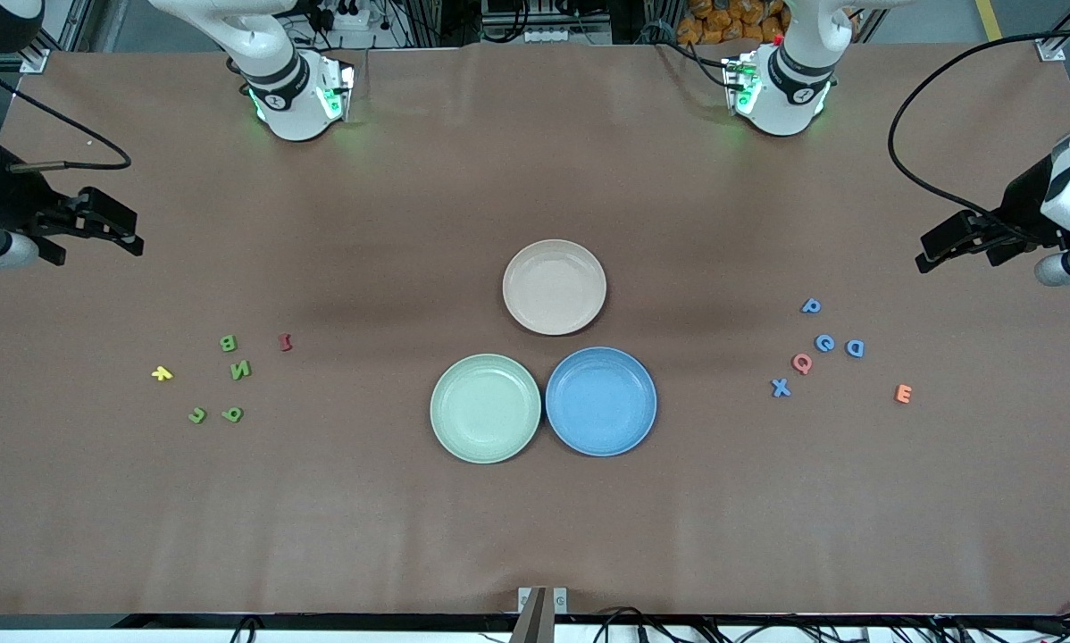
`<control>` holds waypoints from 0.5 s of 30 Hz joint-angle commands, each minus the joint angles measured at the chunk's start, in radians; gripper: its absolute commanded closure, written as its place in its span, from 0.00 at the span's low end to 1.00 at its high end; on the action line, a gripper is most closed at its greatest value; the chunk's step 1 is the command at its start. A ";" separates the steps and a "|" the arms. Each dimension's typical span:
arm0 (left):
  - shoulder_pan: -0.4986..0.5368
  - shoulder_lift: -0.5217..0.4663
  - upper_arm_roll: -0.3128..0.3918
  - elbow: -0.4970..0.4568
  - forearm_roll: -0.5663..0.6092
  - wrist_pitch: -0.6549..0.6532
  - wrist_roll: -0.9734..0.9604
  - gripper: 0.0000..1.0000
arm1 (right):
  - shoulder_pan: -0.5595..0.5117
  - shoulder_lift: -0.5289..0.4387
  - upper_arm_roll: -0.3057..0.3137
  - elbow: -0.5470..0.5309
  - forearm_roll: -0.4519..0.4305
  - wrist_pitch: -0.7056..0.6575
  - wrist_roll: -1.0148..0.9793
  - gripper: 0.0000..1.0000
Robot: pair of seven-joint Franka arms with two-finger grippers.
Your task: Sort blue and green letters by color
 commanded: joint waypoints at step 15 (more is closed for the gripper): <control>0.009 0.003 0.000 0.004 0.039 -0.010 0.016 0.00 | 0.011 -0.017 -0.011 -0.068 -0.006 0.043 -0.009 0.00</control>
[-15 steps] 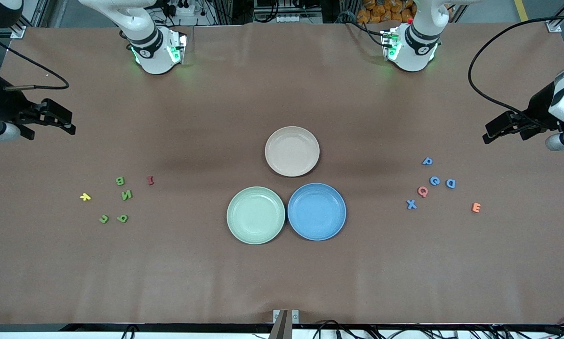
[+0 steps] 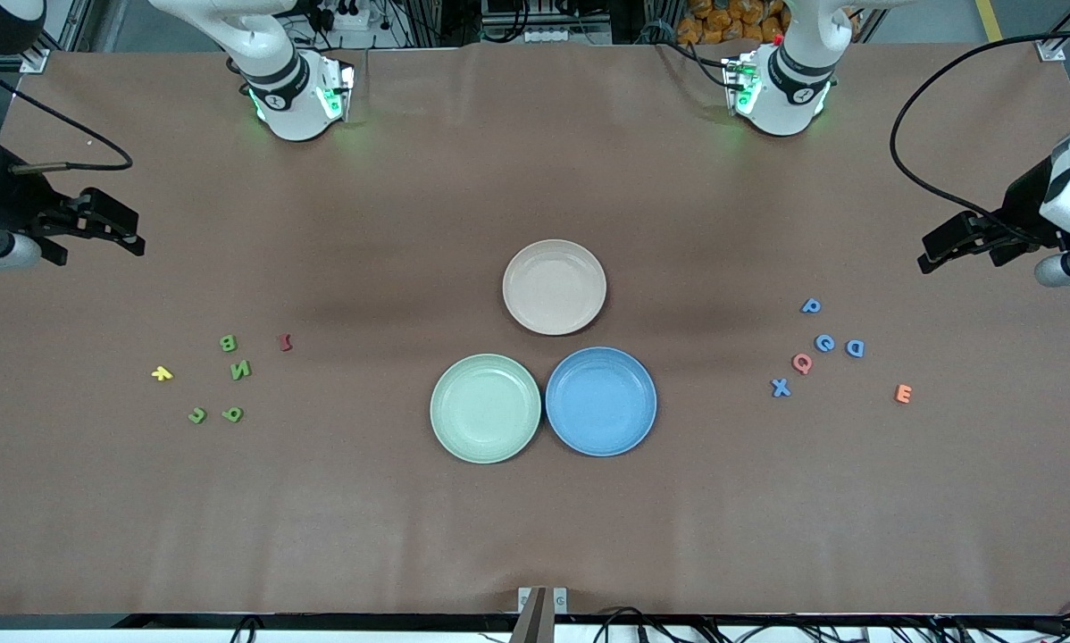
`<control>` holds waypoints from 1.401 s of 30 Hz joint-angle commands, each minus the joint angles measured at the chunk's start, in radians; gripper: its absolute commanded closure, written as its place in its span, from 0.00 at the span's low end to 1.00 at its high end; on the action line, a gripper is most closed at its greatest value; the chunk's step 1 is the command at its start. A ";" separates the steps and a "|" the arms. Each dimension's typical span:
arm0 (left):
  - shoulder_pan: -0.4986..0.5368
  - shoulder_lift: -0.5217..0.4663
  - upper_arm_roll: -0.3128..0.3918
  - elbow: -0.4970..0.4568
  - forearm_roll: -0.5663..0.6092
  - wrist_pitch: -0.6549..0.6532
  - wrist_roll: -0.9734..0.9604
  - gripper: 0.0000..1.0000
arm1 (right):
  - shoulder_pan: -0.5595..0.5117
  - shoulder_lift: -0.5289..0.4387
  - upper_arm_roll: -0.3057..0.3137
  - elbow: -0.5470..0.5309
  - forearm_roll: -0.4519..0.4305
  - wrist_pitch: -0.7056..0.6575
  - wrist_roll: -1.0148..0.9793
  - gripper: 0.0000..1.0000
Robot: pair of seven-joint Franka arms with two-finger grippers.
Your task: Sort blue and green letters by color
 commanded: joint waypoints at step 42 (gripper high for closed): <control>-0.001 0.142 -0.009 -0.340 0.103 0.558 0.006 0.00 | 0.018 0.086 0.077 -0.498 -0.083 0.629 0.105 0.00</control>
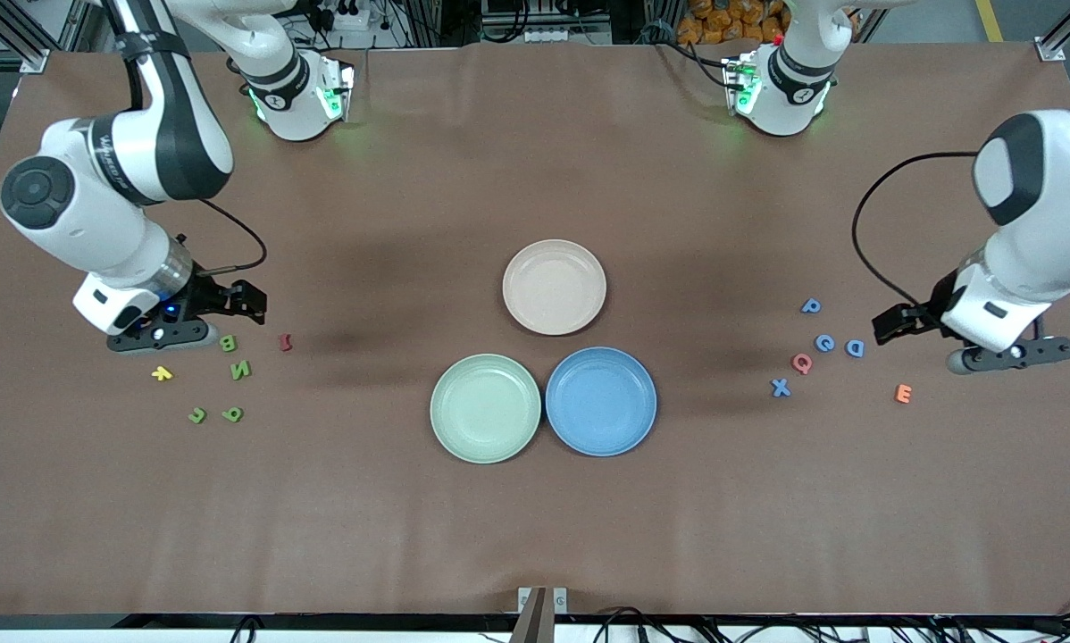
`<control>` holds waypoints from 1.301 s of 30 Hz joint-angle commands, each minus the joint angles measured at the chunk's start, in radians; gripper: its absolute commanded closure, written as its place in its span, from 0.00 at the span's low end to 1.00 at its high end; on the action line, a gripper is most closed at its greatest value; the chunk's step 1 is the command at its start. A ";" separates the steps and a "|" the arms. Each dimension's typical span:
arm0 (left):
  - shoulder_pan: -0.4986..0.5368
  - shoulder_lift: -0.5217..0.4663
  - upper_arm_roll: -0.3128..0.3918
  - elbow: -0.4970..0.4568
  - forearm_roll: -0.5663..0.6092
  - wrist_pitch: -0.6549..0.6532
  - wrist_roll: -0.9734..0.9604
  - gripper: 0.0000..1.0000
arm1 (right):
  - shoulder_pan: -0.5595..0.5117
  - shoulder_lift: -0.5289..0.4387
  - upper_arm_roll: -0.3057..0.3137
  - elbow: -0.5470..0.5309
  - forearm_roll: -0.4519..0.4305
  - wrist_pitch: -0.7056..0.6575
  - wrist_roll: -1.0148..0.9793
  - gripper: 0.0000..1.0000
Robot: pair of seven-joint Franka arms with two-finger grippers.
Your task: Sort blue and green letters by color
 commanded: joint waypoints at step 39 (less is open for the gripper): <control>0.002 0.118 -0.001 -0.566 0.017 0.762 0.005 0.00 | -0.086 0.182 -0.003 -0.157 -0.142 0.391 0.105 0.05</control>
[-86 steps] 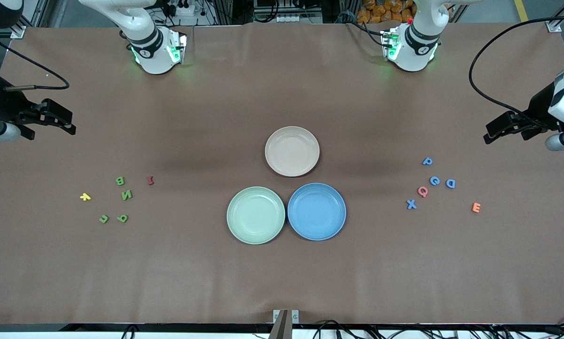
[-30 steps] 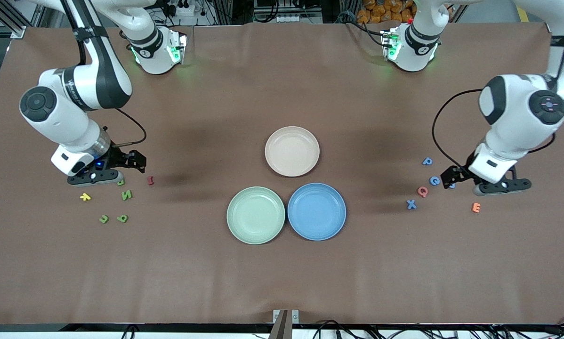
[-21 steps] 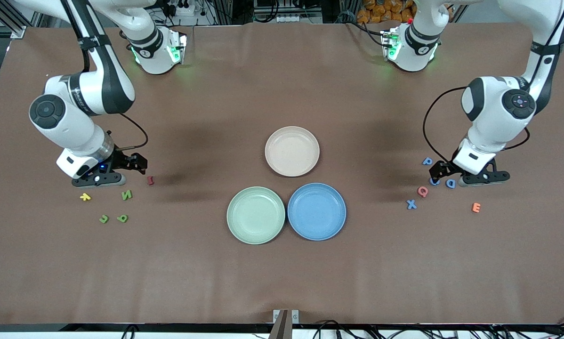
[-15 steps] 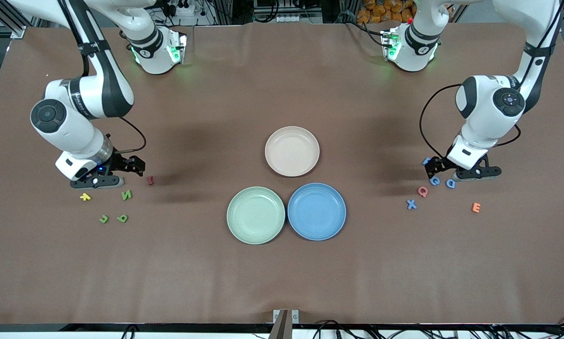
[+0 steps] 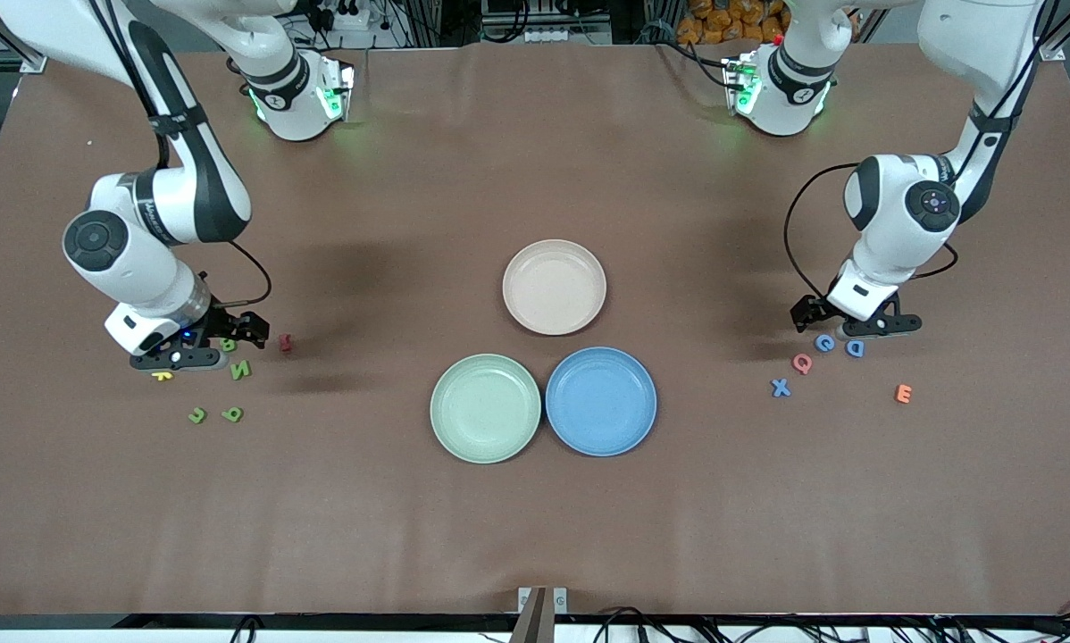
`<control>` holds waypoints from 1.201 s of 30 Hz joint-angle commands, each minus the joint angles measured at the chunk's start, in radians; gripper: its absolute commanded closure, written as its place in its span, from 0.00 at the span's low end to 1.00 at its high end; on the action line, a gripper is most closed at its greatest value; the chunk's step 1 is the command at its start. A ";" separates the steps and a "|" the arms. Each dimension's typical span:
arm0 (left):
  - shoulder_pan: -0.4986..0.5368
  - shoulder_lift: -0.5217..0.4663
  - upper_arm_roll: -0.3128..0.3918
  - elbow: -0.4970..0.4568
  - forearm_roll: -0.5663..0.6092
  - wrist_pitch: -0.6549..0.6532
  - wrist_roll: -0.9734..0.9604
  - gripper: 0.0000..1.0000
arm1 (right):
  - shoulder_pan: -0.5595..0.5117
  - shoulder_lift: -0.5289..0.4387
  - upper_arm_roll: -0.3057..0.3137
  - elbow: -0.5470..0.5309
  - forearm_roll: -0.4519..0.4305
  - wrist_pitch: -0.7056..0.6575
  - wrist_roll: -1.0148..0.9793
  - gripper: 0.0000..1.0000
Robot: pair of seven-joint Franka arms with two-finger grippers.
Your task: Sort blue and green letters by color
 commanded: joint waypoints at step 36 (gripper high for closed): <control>0.017 0.005 0.003 -0.123 0.013 0.066 0.006 0.00 | -0.113 0.180 0.001 0.003 -0.111 0.196 -0.211 0.27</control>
